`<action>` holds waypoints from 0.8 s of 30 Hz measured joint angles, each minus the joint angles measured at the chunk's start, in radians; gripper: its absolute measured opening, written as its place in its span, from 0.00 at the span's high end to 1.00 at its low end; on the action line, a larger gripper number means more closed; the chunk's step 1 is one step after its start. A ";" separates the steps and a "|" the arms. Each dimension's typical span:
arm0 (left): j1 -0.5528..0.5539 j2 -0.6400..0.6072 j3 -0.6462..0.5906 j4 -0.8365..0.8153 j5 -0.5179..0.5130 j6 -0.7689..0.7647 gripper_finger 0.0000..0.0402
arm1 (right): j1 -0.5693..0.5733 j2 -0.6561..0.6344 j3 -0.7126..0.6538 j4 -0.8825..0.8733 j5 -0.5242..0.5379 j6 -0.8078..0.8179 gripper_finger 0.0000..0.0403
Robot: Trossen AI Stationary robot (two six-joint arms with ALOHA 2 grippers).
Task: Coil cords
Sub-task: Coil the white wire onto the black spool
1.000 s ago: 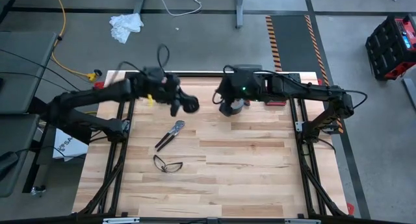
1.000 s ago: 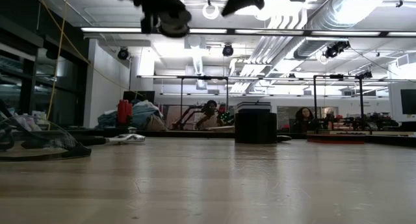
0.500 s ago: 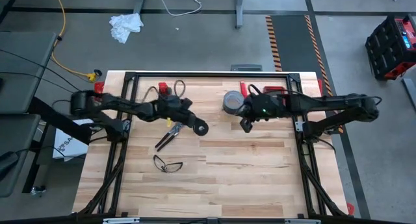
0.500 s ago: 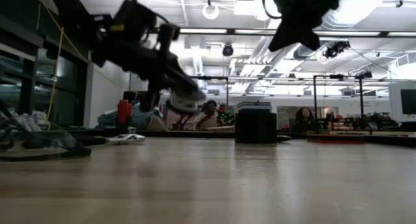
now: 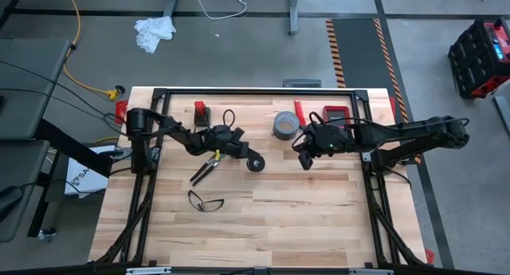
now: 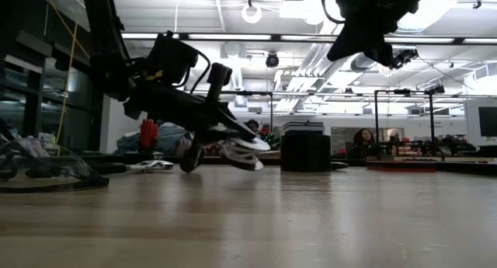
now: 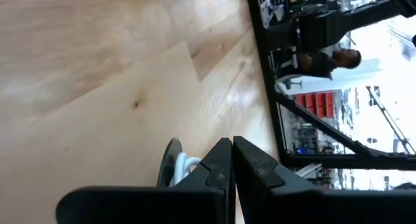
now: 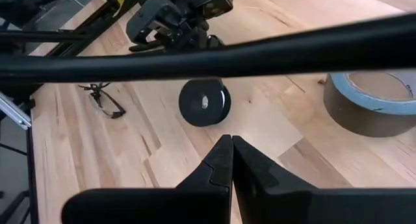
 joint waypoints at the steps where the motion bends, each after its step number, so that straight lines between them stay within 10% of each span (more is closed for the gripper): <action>1: 0.000 0.008 0.000 -0.002 0.000 -0.005 0.97 | 0.000 0.000 0.000 -0.001 0.000 -0.001 1.00; 24: 0.034 0.022 0.177 -0.155 0.098 0.145 0.51 | 0.000 0.000 0.000 -0.003 0.001 -0.030 1.00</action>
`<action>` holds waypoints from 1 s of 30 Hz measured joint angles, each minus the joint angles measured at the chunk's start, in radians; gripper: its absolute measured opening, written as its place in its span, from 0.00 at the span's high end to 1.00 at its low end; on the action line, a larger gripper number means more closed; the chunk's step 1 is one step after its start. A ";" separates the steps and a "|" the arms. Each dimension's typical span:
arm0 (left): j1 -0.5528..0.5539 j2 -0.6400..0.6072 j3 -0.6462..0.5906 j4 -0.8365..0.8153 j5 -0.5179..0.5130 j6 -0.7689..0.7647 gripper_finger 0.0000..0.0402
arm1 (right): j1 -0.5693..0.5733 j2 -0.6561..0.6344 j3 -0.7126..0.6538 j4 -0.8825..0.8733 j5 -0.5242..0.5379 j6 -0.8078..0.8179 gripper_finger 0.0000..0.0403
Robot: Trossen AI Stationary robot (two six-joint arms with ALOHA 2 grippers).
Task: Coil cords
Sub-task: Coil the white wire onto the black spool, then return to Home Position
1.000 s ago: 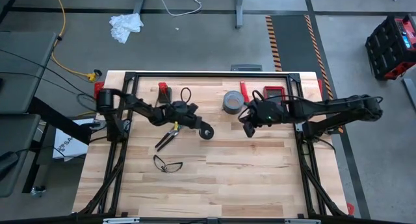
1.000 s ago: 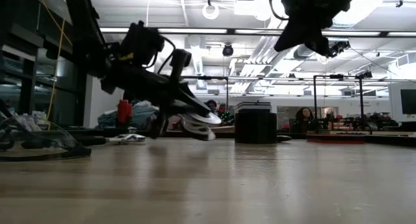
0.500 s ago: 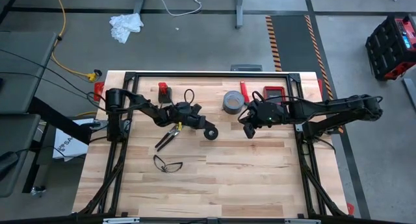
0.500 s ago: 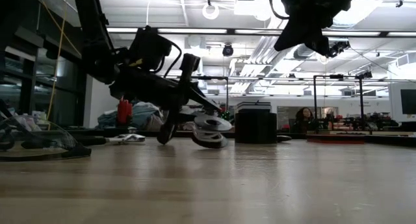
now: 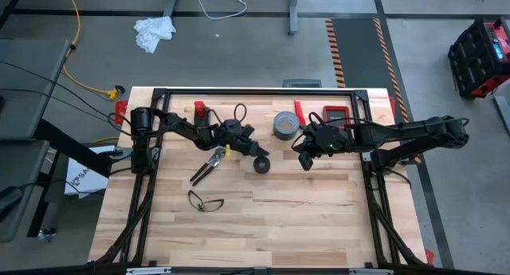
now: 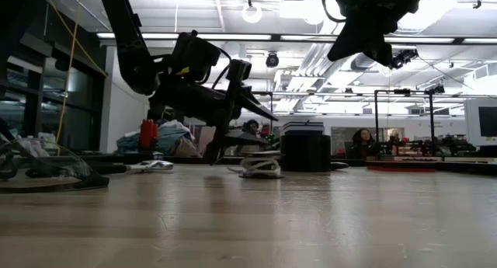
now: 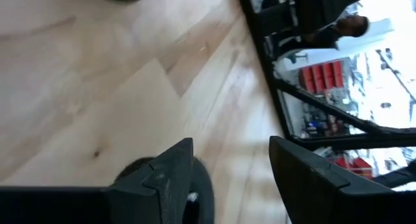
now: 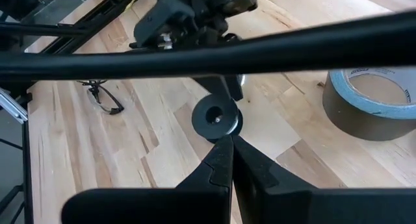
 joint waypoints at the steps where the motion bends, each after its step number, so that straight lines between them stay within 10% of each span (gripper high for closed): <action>1: 0.008 0.000 0.004 0.004 0.013 0.001 0.51 | 0.000 0.000 0.000 0.000 0.000 -0.009 1.00; 19: 0.160 -0.198 0.098 0.025 0.314 0.041 0.51 | -0.004 -0.002 0.038 -0.034 0.003 -0.120 1.00; 30: -0.158 -0.887 -0.262 -0.300 -0.363 0.270 0.73 | -0.023 -0.183 0.006 -0.194 0.178 0.030 1.00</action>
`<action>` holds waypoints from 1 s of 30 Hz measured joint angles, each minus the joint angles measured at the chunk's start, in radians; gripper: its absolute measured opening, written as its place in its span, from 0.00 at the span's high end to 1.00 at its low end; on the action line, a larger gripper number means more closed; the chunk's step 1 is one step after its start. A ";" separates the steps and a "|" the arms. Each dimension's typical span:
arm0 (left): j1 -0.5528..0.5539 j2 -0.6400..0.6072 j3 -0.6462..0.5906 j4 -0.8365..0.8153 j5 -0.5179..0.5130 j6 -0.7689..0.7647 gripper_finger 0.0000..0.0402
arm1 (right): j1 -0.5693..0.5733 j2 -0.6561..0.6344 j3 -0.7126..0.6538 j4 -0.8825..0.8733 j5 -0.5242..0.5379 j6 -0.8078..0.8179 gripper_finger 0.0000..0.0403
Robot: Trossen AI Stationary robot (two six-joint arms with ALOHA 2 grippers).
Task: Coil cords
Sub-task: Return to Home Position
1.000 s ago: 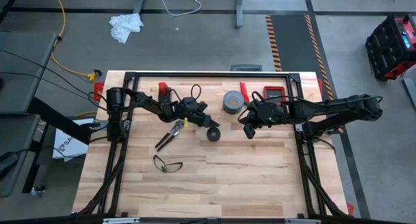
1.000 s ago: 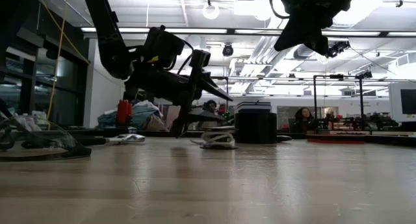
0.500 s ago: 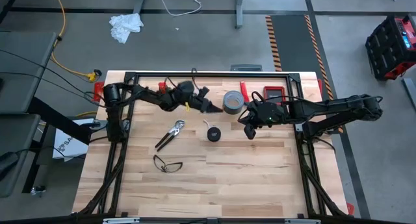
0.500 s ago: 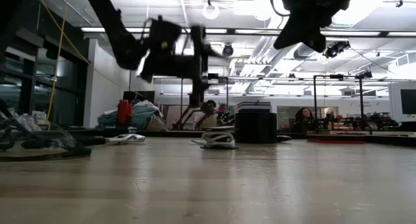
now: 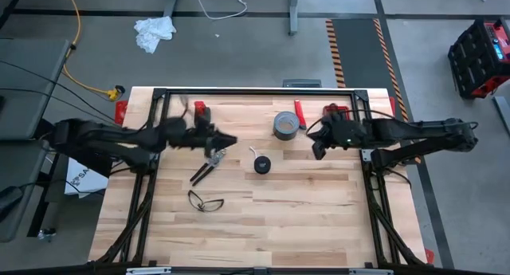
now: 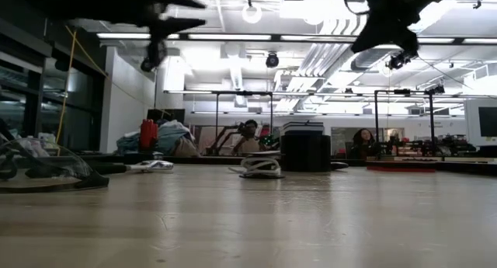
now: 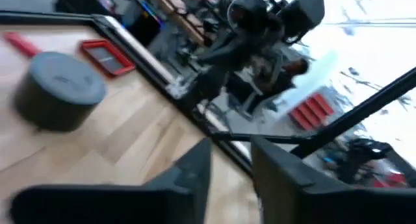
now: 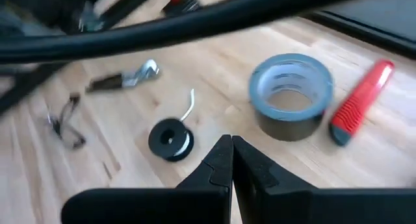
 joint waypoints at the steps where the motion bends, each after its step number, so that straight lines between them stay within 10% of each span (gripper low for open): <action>1: -0.040 -0.032 -0.034 0.002 -0.064 0.008 0.79 | -0.007 -0.026 -0.017 0.002 0.004 0.034 1.00; 6: -0.169 -0.081 -0.179 0.037 -0.260 0.016 0.97 | -0.020 -0.161 -0.170 0.187 0.042 0.206 1.00; 30: -0.137 -0.053 -0.471 0.446 -0.212 0.338 1.00 | 0.000 -0.277 -0.809 1.072 0.046 -0.104 1.00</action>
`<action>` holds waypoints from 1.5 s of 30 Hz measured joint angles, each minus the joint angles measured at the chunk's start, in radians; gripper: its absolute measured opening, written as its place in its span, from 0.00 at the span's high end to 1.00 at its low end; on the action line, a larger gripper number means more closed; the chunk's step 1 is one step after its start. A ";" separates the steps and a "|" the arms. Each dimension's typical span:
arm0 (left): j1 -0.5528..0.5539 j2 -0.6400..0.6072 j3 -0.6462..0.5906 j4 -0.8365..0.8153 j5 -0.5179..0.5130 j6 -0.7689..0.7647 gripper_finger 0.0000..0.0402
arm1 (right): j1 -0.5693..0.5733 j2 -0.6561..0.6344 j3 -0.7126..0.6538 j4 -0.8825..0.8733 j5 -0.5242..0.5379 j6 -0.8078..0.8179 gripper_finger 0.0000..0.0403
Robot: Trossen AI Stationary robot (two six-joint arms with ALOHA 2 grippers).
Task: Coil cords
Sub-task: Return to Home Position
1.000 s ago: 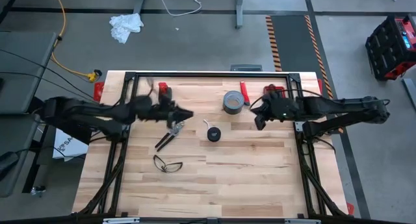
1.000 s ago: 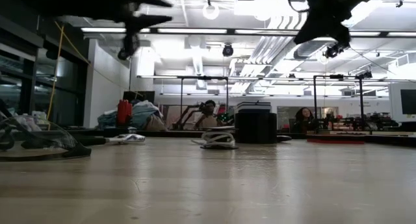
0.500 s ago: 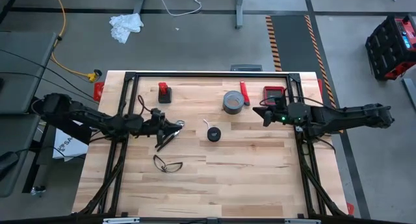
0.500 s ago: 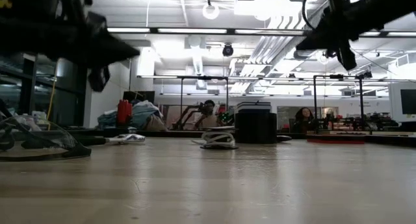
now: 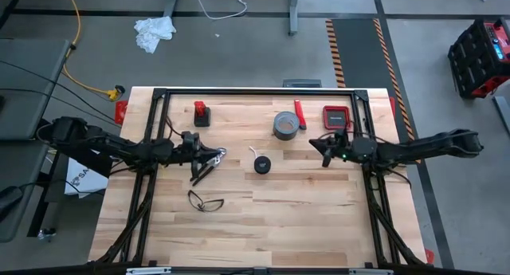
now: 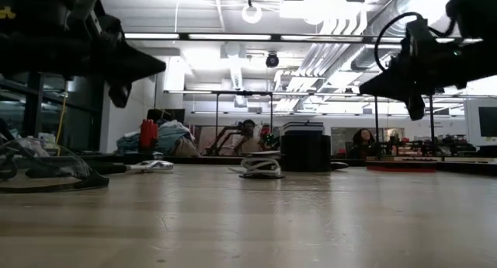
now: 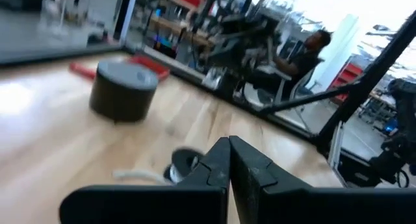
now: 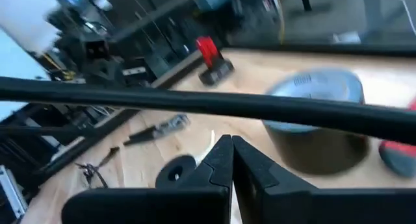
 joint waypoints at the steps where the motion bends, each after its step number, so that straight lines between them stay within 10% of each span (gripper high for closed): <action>1: 0.003 0.000 0.000 0.015 0.000 0.025 1.00 | 0.000 0.000 -0.027 0.057 0.000 -0.034 1.00; 8: 0.003 0.003 0.000 -0.052 -0.004 0.175 1.00 | 0.000 0.009 -0.053 -0.032 0.049 -0.294 1.00; 24: -0.007 -0.019 0.000 -0.260 0.227 -0.094 0.99 | 0.001 -0.003 -0.053 -0.240 -0.005 -0.347 1.00; 45: -0.006 -0.616 -0.031 -0.576 0.227 -0.094 0.99 | 0.003 -0.679 -0.053 -0.328 0.000 -0.346 1.00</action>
